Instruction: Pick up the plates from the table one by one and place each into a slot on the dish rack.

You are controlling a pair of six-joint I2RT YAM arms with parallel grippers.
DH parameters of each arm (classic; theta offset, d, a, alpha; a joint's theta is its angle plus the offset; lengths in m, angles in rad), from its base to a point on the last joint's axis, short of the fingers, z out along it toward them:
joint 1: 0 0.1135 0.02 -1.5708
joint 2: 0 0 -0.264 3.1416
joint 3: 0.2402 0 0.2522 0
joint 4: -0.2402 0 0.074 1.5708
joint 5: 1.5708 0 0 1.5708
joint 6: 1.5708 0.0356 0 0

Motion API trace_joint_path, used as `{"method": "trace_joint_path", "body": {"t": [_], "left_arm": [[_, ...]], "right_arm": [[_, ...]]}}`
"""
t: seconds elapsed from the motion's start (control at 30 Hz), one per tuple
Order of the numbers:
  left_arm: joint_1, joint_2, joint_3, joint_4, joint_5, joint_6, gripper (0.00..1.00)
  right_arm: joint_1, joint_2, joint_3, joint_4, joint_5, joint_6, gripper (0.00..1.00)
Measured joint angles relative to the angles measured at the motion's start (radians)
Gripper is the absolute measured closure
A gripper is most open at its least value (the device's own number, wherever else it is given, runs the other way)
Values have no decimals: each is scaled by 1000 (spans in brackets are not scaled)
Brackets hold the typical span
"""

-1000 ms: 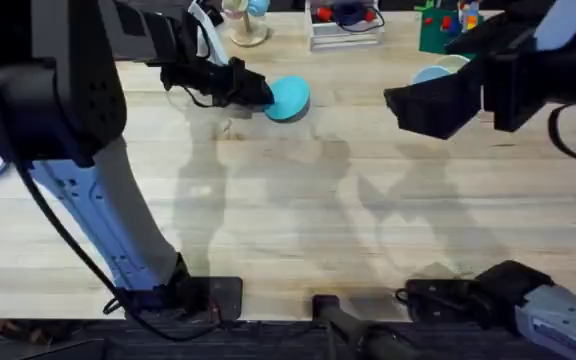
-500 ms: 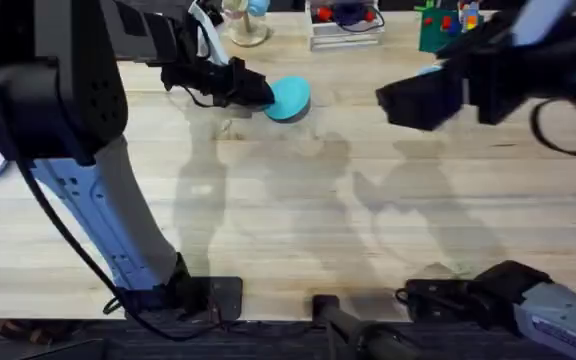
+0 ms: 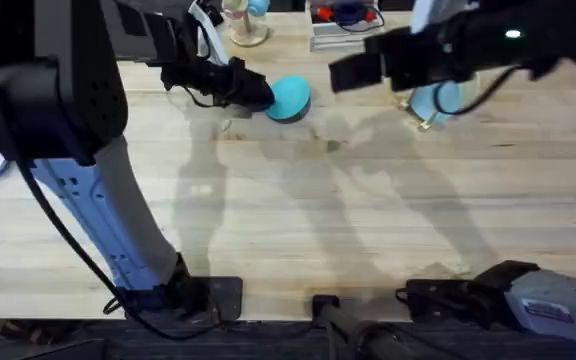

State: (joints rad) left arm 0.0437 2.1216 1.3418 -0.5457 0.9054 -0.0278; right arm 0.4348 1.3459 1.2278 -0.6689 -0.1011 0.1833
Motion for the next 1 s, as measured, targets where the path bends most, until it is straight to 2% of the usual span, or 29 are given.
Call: {"method": "trace_joint_path", "body": {"t": [0.1, 0.53, 0.7, 1.0], "left_arm": [[0, 0, 0, 0, 0, 0, 959], [0, 0, 1, -3, 0, -14, 960], [0, 0, 1, -3, -1, -15, 960], [0, 0, 2, -3, -1, -15, 961]], "right_arm": [[-1, 70, 0, 59, 0, 97, 7], [-1, 332, 0, 353, -24, 345, 7], [-1, 425, 0, 447, -88, 415, 7], [-1, 540, 0, 523, -124, 482, 15]]}}
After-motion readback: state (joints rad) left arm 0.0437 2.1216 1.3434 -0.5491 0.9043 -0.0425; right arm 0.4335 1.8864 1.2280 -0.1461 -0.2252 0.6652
